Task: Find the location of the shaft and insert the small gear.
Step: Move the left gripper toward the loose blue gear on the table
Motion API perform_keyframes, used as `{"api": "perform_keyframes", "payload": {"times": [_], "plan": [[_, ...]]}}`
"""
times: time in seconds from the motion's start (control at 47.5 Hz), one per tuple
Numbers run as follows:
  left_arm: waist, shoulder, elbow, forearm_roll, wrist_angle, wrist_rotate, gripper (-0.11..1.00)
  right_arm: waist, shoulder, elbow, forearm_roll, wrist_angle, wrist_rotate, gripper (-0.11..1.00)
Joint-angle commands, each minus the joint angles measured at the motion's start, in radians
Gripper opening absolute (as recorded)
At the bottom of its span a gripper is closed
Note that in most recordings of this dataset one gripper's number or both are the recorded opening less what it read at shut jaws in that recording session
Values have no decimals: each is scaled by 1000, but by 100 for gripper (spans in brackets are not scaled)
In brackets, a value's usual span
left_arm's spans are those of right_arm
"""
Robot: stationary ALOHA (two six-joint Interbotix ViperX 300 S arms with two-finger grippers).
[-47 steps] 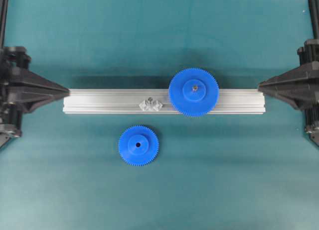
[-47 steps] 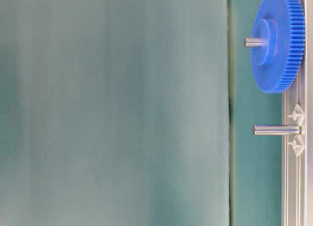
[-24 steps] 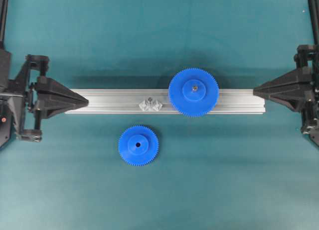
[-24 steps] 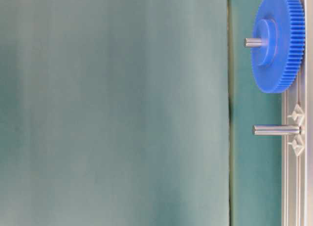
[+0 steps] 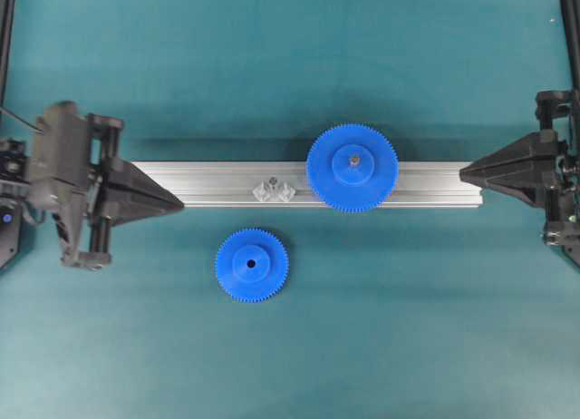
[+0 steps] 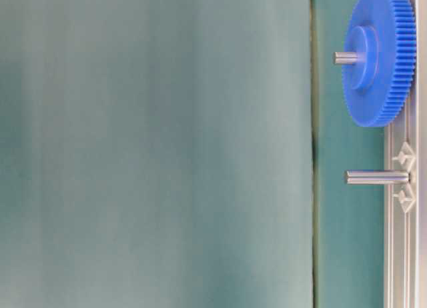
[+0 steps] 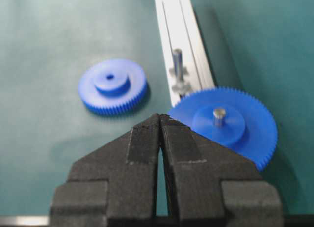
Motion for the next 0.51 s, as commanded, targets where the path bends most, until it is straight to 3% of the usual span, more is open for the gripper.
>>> {"api": "perform_keyframes", "payload": {"times": [0.0, 0.485], "plan": [[-17, 32, -48, 2, 37, 2, 0, -9, 9, -5, 2, 14, 9, 2], [-32, 244, -172, 2, 94, 3, 0, -14, 8, 26, 2, 31, 9, 2]]}}
